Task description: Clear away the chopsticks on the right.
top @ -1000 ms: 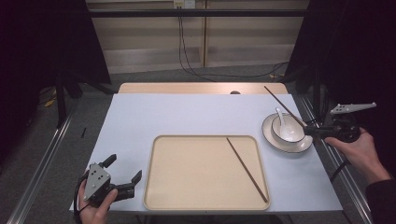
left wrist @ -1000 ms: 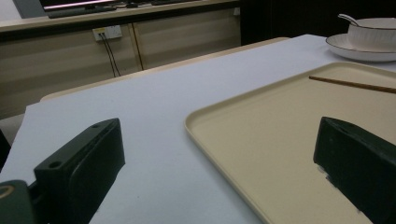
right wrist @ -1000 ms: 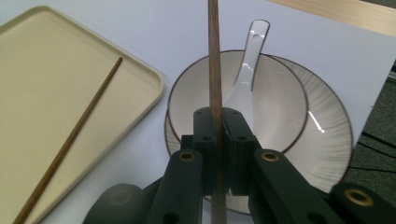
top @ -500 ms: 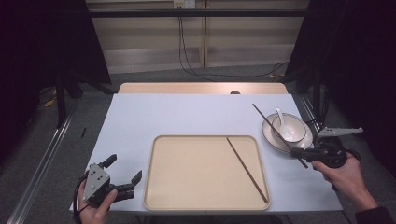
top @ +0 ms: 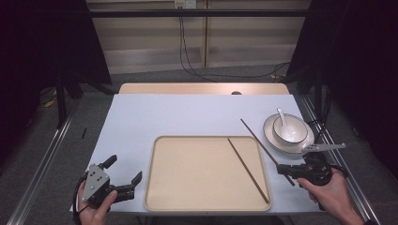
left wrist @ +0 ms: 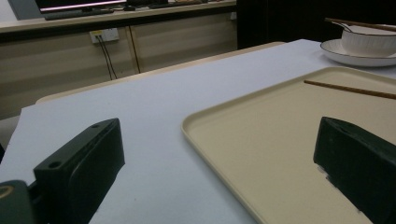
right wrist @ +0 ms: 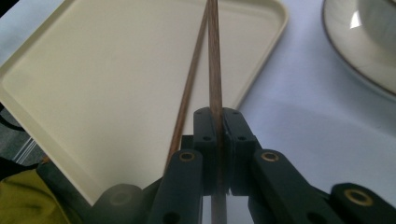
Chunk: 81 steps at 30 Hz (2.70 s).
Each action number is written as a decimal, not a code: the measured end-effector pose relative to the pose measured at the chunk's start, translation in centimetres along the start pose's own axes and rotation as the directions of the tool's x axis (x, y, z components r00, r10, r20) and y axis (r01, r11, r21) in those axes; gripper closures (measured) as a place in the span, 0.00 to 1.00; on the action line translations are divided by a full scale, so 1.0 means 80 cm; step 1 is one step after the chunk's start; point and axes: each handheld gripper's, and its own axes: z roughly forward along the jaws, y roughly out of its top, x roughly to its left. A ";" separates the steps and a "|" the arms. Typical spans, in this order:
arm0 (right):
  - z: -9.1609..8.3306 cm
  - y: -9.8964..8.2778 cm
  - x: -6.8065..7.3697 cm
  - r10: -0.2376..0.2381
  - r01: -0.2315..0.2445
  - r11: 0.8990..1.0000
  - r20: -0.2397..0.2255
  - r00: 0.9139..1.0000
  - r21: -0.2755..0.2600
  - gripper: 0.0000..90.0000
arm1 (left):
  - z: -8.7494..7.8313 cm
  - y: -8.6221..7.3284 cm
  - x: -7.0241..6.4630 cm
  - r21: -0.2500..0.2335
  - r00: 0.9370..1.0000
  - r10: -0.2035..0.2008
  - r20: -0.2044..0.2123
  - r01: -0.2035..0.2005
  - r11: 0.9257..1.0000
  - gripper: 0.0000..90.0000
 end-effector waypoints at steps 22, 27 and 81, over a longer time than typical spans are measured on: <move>0.064 -0.025 0.059 0.039 -0.040 0.988 0.010 0.999 0.146 0.95 | 0.002 0.000 0.001 0.005 1.000 0.000 -0.002 0.000 1.000 0.02; 0.072 -0.027 0.061 0.055 -0.060 0.988 0.037 0.998 0.144 0.95 | 0.001 0.000 0.001 0.009 1.000 0.003 -0.005 -0.003 1.000 0.02; 0.016 -0.025 0.022 -0.148 0.146 0.979 -0.004 0.989 -0.145 0.15 | 0.001 -0.003 0.000 0.038 1.000 -0.018 -0.004 0.019 0.999 0.02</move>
